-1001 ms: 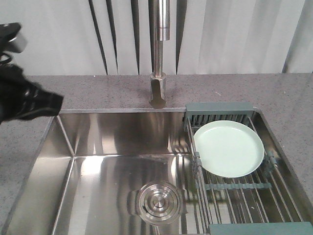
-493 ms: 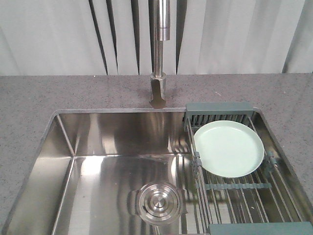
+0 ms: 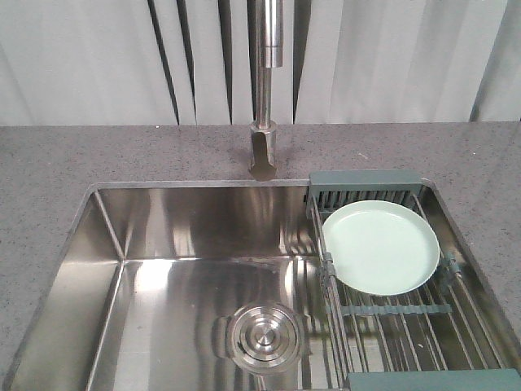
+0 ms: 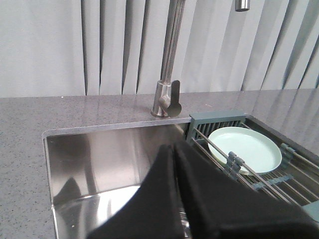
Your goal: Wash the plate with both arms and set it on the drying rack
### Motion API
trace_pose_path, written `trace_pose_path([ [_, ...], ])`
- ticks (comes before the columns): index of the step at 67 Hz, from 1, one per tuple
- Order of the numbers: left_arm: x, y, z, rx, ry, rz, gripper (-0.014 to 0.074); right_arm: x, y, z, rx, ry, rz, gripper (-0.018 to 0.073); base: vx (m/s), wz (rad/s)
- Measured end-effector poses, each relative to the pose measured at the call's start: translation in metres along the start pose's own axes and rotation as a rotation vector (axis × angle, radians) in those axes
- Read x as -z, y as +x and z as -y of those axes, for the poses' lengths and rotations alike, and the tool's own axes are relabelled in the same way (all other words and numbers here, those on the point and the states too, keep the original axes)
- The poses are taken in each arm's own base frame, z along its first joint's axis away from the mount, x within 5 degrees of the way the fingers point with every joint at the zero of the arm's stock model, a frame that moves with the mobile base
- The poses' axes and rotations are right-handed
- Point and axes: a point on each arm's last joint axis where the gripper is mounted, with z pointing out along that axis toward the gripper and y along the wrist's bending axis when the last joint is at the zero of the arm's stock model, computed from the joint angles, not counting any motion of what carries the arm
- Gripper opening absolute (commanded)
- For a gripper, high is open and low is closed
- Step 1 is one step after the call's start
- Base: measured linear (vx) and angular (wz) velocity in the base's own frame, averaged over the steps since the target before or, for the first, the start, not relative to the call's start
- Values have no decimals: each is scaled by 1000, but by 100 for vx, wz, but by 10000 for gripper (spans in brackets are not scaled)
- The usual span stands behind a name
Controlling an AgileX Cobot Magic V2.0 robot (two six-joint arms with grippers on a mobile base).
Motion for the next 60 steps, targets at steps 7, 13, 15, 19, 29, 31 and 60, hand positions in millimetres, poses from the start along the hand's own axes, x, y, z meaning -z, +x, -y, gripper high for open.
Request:
trace_pose_path([
  [7, -2, 2, -3, -48, -28, -2, -6, 0, 0, 0, 0, 0, 0, -4, 0, 0],
  [13, -8, 8, -9, -86, -57, -1, -6, 0, 0, 0, 0, 0, 0, -4, 0, 0],
  [15, -11, 11, -11, -94, -63, 2, -6, 0, 0, 0, 0, 0, 0, -4, 0, 0],
  [19, -21, 23, -19, -111, -79, 2, -6, 0, 0, 0, 0, 0, 0, -4, 0, 0],
  [29, -45, 58, -39, -138, -119, 32, -6, 0, 0, 0, 0, 0, 0, -4, 0, 0],
  [31, -48, 65, -43, -145, -128, 32, -6, 0, 0, 0, 0, 0, 0, -4, 0, 0],
  [60, -59, 103, -62, -248, -200, -53, -6, 0, 0, 0, 0, 0, 0, -4, 0, 0],
])
